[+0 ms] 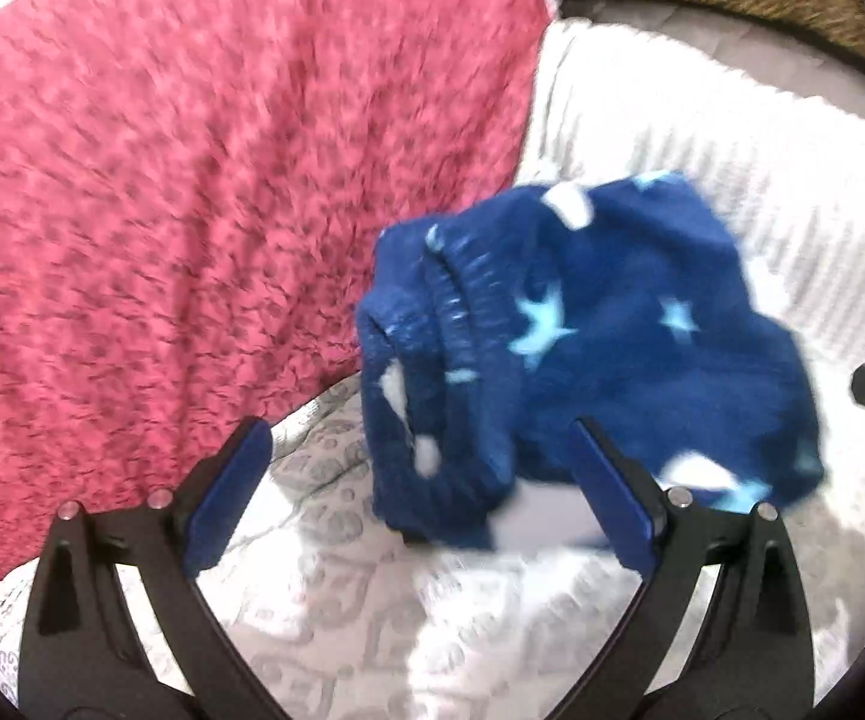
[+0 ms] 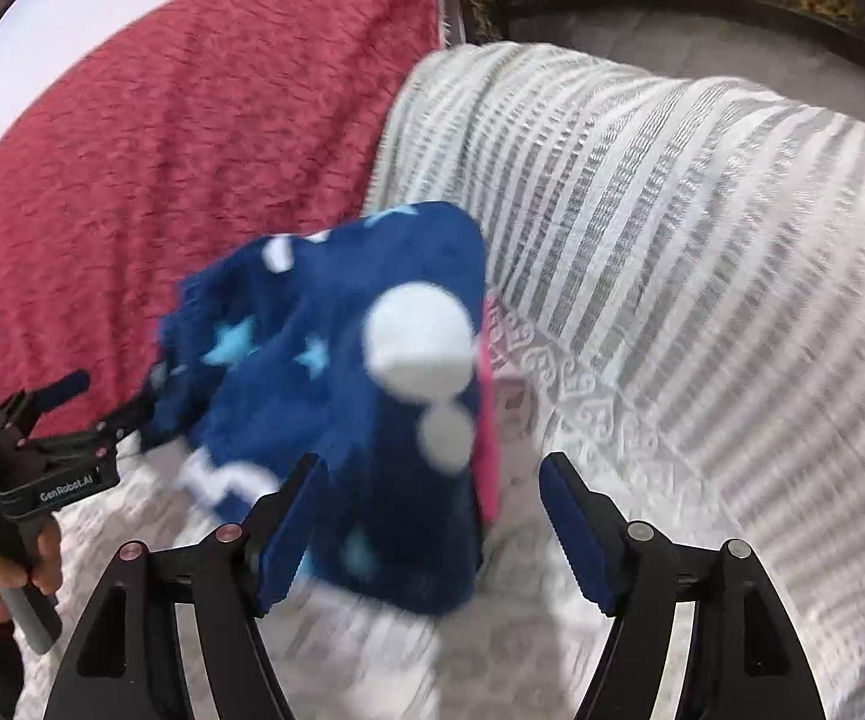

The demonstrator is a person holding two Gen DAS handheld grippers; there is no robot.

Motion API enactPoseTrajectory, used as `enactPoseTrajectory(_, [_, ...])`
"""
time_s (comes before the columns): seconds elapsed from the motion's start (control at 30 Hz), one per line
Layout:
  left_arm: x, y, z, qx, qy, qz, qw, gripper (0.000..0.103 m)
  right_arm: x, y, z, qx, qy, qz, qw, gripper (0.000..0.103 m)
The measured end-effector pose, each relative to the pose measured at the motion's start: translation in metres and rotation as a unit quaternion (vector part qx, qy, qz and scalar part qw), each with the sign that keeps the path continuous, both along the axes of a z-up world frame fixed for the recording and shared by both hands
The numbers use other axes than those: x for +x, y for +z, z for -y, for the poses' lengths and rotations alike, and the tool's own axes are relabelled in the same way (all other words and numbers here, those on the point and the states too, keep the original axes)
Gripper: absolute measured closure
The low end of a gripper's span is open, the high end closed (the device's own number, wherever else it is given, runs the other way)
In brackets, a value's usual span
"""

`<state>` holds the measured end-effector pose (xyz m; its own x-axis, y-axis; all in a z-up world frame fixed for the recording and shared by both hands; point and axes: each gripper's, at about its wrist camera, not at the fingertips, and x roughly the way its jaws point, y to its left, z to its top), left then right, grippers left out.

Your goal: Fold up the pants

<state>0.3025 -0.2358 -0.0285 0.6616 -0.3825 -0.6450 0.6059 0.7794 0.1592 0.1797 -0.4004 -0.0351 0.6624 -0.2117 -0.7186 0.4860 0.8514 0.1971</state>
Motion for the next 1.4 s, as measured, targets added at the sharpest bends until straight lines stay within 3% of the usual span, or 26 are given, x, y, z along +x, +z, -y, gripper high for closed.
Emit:
enactPoseTrajectory(0.1, [-0.041, 0.025, -0.023, -0.019, -0.006, 0.007, 0.9998, 0.004, -0.013, 0.018, -0.027, 0.008, 0.011, 0.003, 1.000, 0.028])
enactPoseTrajectory(0.27, [-0.109, 0.055, -0.070, -0.053, -0.004, 0.007, 0.9985, 0.004, -0.045, 0.057, -0.084, -0.043, 0.018, 0.004, 0.999, 0.028])
enactPoseTrajectory(0.47, [-0.176, 0.070, -0.116, -0.042, 0.019, 0.022, 0.9987, 0.004, -0.092, 0.090, -0.148, -0.066, 0.017, 0.002, 0.998, 0.027])
enactPoseTrajectory(0.67, [-0.209, 0.074, -0.156, -0.070, 0.039, 0.007, 0.9968, 0.004, -0.129, 0.107, -0.193, -0.055, 0.022, 0.004, 0.998, 0.026])
enactPoseTrajectory(0.97, [-0.246, 0.077, -0.191, -0.073, 0.063, 0.010, 0.9953, 0.004, -0.158, 0.112, -0.246, -0.061, 0.018, -0.009, 0.998, 0.026])
enactPoseTrajectory(1.1, [-0.253, 0.073, -0.201, -0.076, 0.074, -0.005, 0.9943, 0.004, -0.165, 0.111, -0.260, -0.069, 0.017, -0.012, 0.997, 0.026])
enactPoseTrajectory(1.4, [-0.269, 0.067, -0.212, -0.071, 0.085, 0.007, 0.9938, 0.004, -0.174, 0.109, -0.276, -0.078, 0.017, -0.013, 0.997, 0.026])
